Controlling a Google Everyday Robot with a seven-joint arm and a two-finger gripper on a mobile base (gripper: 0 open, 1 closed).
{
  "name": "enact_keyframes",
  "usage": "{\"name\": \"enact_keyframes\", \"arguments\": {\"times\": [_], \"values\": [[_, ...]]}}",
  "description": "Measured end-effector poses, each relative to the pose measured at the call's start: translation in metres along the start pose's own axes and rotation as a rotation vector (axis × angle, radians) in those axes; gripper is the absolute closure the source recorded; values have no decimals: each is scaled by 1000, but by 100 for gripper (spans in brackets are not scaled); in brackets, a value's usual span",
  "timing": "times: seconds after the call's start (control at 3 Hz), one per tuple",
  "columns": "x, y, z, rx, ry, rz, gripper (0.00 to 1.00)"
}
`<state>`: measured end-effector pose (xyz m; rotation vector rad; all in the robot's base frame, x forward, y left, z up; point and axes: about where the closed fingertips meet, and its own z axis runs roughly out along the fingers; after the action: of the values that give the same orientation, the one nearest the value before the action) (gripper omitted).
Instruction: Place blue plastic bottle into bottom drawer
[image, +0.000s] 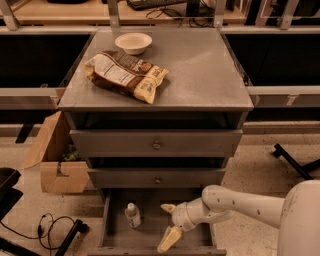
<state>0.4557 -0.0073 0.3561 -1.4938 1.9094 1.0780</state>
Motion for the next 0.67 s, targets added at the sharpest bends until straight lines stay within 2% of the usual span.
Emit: {"name": "enact_keyframes", "arguments": {"times": [0.33, 0.67], "values": [[-4, 7, -29, 77, 166, 3, 0], [-1, 21, -61, 164, 355, 39, 0]]}}
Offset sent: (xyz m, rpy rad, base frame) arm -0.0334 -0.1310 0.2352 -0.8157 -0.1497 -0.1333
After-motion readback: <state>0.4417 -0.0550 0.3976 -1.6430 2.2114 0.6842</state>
